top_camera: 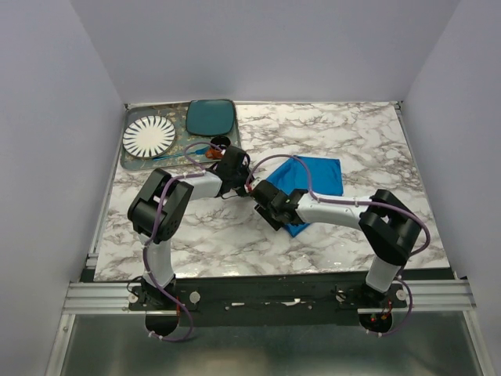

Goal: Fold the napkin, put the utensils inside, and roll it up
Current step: Roll the napkin with the utensil

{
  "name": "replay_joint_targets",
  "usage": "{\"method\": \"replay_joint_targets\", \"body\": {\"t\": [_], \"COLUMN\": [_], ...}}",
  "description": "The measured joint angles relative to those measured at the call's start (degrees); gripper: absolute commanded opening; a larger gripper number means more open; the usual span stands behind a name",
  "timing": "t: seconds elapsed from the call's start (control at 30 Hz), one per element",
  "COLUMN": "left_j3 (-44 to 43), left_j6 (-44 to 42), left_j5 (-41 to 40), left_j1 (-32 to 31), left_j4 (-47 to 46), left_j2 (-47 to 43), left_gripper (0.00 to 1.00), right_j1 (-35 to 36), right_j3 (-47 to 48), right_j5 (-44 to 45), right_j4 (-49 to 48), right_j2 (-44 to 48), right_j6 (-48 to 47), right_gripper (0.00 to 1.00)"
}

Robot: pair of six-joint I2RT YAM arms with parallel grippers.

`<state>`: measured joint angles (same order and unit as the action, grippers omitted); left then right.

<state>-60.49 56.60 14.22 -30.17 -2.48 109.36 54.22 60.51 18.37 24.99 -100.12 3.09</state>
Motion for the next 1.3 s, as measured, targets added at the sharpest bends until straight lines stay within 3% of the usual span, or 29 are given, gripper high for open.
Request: {"method": "replay_joint_targets", "body": {"t": [0.33, 0.5, 0.6, 0.83, 1.0, 1.1, 1.3], "left_j3": [-0.28, -0.92, -1.29, -2.71, -4.17, -5.68, -6.69], "left_j6": [0.00, -0.02, -0.07, -1.86, -3.85, -5.11, -6.71], "left_j5": [0.26, 0.35, 0.39, 0.31, -0.24, -0.63, -1.27], "left_j1": [0.00, 0.00, 0.00, 0.00, 0.00, 0.00, 0.00], "left_j4": [0.02, 0.22, 0.46, 2.14, 3.91, 5.31, 5.79], "left_j2": [0.26, 0.68, 0.92, 1.29, 1.29, 1.29, 1.22], "left_gripper": [0.09, 0.09, 0.09, 0.25, 0.28, 0.35, 0.61], "right_j1": [0.17, 0.17, 0.17, -1.20, -7.13, -11.54, -19.08], "right_j3": [3.91, 4.15, 4.55, 5.01, 5.07, 5.07, 4.09], "right_j5": [3.23, 3.65, 3.65, -0.68, -13.27, -22.12, -35.41], "right_j4": [0.48, 0.59, 0.85, 1.11, 1.20, 1.16, -0.09], "right_j2": [-4.28, -4.85, -5.18, -4.98, -3.41, -2.78, -2.29], "right_j6": [-0.90, -1.16, -1.22, -1.14, -0.98, -1.03, -0.92], "right_gripper": [0.24, 0.01, 0.01, 0.01, 0.01, 0.01, 0.01]}}
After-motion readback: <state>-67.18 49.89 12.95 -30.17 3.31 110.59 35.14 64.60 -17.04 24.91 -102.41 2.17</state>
